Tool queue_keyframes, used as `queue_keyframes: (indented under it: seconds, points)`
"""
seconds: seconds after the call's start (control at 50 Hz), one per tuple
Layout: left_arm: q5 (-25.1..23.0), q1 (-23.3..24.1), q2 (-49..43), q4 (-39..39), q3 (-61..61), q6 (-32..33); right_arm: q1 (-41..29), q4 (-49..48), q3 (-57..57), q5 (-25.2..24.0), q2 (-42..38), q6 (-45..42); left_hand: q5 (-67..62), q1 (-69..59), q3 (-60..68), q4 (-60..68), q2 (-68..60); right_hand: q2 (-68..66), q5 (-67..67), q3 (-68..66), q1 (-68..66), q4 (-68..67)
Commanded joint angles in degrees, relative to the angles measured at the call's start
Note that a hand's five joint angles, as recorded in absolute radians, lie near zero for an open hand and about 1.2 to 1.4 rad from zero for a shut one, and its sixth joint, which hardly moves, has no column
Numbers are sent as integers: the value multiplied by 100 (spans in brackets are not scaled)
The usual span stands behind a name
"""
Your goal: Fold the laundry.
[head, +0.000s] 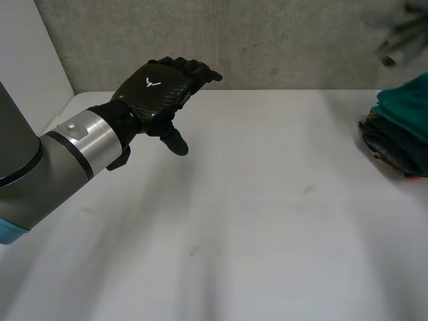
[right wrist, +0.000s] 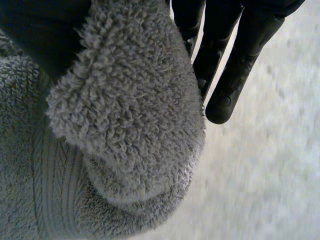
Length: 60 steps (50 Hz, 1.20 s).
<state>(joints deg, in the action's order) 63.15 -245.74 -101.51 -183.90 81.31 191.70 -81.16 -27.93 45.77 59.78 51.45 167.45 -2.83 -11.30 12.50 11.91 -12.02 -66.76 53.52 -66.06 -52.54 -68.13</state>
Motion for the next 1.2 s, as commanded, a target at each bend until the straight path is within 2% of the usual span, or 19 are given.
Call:
queue_keyframes:
  seconds: [0.02,0.1,0.2,0.4,0.42,0.48,0.5,0.52,0.64,0.8,0.94,1.02,1.1,1.2]
  points:
    - [-4,44,0,-5,60,8,1345,-957,1204,-1238,-583,306,-75,-228,108,167,-156,-1324,1648,-1394,-2746,-1187]
    - [4,70,9,-5,69,8,1830,-1319,1645,-1801,-864,376,-91,-245,125,184,-173,-1324,1648,-1394,-2746,-1187]
    - [4,307,18,4,96,17,2095,-1443,2006,-2146,-944,359,-91,-245,125,184,-173,-1324,1648,-1394,-2746,-1187]
    - [4,536,272,-5,254,17,2148,-1540,2191,-2076,-663,385,-91,-245,125,184,-173,-1324,1648,-1394,-2746,-1187]
    - [4,553,299,-5,280,17,2148,-1522,2191,-1997,-558,411,-75,-228,108,167,-156,269,55,198,-1153,405]
    - [4,571,325,-5,298,8,2139,-1452,2208,-1839,-435,411,-75,-228,108,167,-156,3219,-2894,3148,1796,3355]
    - [4,597,325,-5,289,8,2139,-1356,2243,-1673,-347,420,-75,-228,108,167,-156,5327,-5003,5256,3905,5463]
    - [4,606,325,-5,289,8,2139,-1277,2270,-1558,-312,420,-91,-245,125,184,-173,5676,-5352,5606,4254,5813]
    - [4,641,334,-5,298,8,2183,-189,2445,-881,92,411,-75,-228,108,167,-156,5676,-5352,5606,4254,5813]
    - [13,694,343,4,307,-1,2253,1262,2911,-749,786,341,-75,-228,108,167,-156,5676,-5352,5606,4254,5813]
    - [13,791,343,4,298,-9,3008,1879,3500,-617,1349,262,-75,-228,108,167,-156,5676,-5352,5606,4254,5813]
    - [13,791,395,-5,298,-62,3474,2142,3589,-143,1552,78,-75,-228,108,167,-156,5676,-5352,5606,4254,5813]
    - [4,782,475,-5,298,-194,3843,2240,3422,673,1649,-413,-74,-228,108,167,-156,5676,-5352,5606,4254,5813]
    - [13,764,545,-5,263,-317,3792,2020,3009,1290,1832,-626,-58,-211,91,150,-139,5676,-5352,5606,4254,5813]
